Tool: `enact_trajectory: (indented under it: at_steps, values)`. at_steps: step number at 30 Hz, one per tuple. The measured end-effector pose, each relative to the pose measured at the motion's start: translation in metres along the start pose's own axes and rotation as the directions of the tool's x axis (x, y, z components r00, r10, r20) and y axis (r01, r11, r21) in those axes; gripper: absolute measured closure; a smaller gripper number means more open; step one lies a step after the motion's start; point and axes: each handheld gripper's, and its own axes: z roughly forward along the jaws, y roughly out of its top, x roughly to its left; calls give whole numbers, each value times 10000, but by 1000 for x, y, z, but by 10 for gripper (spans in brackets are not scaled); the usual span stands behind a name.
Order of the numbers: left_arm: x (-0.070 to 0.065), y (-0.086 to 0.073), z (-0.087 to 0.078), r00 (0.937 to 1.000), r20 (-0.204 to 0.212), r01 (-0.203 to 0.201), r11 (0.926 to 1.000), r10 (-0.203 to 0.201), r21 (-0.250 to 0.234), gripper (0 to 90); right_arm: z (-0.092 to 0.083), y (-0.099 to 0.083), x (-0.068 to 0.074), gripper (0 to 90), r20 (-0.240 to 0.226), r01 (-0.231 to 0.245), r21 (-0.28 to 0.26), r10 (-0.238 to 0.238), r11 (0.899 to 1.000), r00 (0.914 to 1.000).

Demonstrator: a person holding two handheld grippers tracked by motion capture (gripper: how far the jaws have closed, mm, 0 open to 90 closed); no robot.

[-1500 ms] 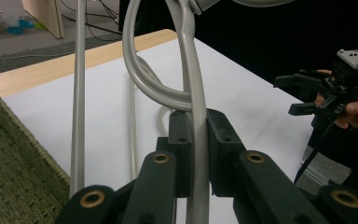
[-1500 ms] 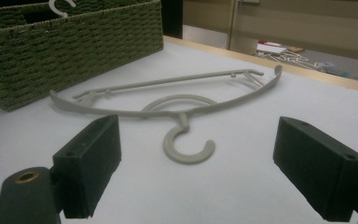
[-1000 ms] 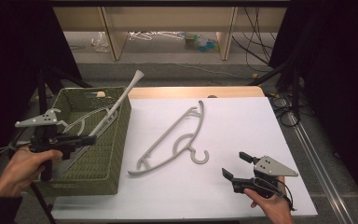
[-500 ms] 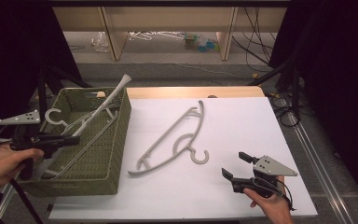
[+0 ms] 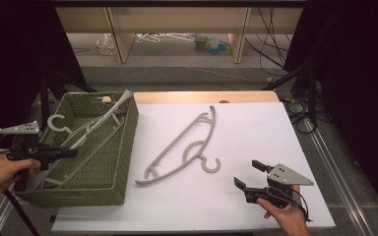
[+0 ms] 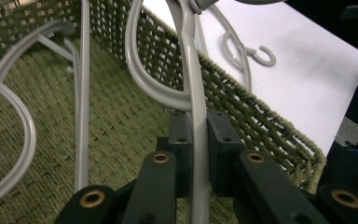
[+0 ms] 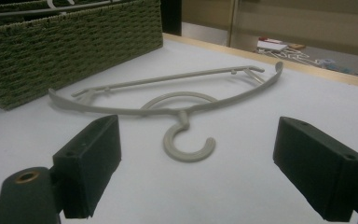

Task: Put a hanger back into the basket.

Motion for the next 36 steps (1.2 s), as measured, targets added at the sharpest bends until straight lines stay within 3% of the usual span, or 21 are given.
enact_trajectory:
  at_steps: [8,12,13,19,21,22,24,26,29,30,32,36]
  values:
    - [12,-7,1,9991,-155,392,9991,-390,184,811,0,0,0,160,12,14,-61,-14,10000,10000]
    - [18,-7,10,9964,-227,821,9958,-812,403,811,3,-1,0,160,-97,-16,-153,14,9999,10000]
    - [19,-5,13,9967,-242,789,9939,-773,776,811,1,0,1,160,-35,29,-44,-29,10000,10000]
    - [24,-2,28,9926,-550,1149,9834,-1081,1402,810,1,0,0,160,5,8,-43,-8,10000,10000]
    - [26,-3,30,9878,-827,1419,9812,-1318,1306,808,1,0,-1,160,75,191,-173,-190,9997,9998]
    - [27,-3,30,9867,-871,1484,9796,-1375,1353,806,0,0,0,160,-23,4,60,-4,10000,10000]
    - [29,-4,29,9814,-1194,1667,9757,-1503,1420,796,0,0,-1,159,-45,3,29,-2,10000,10000]
    - [30,-5,28,9730,-1634,1855,9738,-1633,1317,783,1,0,-1,159,43,143,-161,-142,9998,9999]
    - [36,-8,24,9598,-2316,2007,9644,-1583,1724,764,3,-1,0,160,-112,-27,-167,25,9999,9999]
    - [37,-9,25,9542,-2433,2163,9634,-1742,1584,761,2,0,0,160,-38,-7,-59,7,10000,10000]
    - [38,-9,24,9497,-2489,2294,9632,-1901,1397,755,1,0,0,160,-21,34,-55,-34,10000,10000]
    - [38,-5,22,9356,-3074,2292,9610,-1736,1547,747,3,-1,0,160,-106,-27,-158,26,9999,9999]
